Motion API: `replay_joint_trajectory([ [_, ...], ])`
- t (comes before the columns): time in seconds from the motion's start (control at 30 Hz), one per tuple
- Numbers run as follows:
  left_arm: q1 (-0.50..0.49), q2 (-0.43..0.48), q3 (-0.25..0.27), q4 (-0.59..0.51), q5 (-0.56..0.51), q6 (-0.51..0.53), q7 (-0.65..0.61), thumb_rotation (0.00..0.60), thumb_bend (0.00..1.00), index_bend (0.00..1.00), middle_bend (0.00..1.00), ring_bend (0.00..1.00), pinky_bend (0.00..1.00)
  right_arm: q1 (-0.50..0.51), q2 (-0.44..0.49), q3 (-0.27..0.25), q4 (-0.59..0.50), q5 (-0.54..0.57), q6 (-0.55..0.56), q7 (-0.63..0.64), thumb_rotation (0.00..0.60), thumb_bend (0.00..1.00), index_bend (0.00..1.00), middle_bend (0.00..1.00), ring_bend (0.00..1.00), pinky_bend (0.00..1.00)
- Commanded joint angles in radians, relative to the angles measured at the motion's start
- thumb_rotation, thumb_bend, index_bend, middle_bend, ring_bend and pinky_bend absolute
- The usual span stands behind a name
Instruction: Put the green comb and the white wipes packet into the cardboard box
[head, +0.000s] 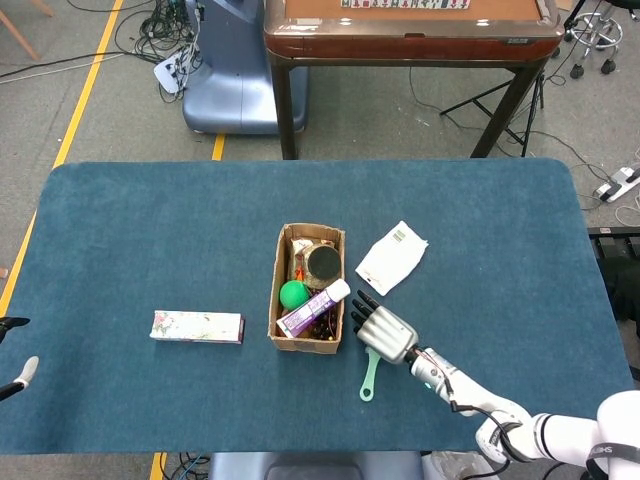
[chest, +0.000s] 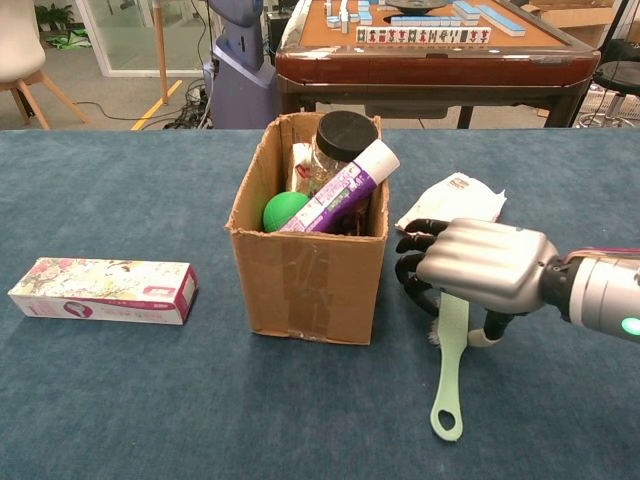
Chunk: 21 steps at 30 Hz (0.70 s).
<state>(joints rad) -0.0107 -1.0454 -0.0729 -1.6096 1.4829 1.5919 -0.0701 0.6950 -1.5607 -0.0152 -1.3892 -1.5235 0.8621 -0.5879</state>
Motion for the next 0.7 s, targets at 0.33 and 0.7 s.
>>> replay_joint_trajectory([
  [0.33, 0.0, 0.001, 0.002, 0.001, 0.004, 0.0, -0.003, 0.6, 0.28, 0.3, 0.32, 0.23, 0.41, 0.002, -0.005, 0.001, 0.005, -0.001, 0.015, 0.01, 0.6, 0.27, 0.55, 0.29, 0.13, 0.07],
  [0.7, 0.0, 0.002, 0.003, 0.002, 0.005, -0.004, -0.001, 0.6, 0.28, 0.3, 0.32, 0.23, 0.41, -0.029, 0.084, -0.017, -0.114, -0.019, 0.082, -0.01, 0.6, 0.32, 0.56, 0.3, 0.14, 0.07],
])
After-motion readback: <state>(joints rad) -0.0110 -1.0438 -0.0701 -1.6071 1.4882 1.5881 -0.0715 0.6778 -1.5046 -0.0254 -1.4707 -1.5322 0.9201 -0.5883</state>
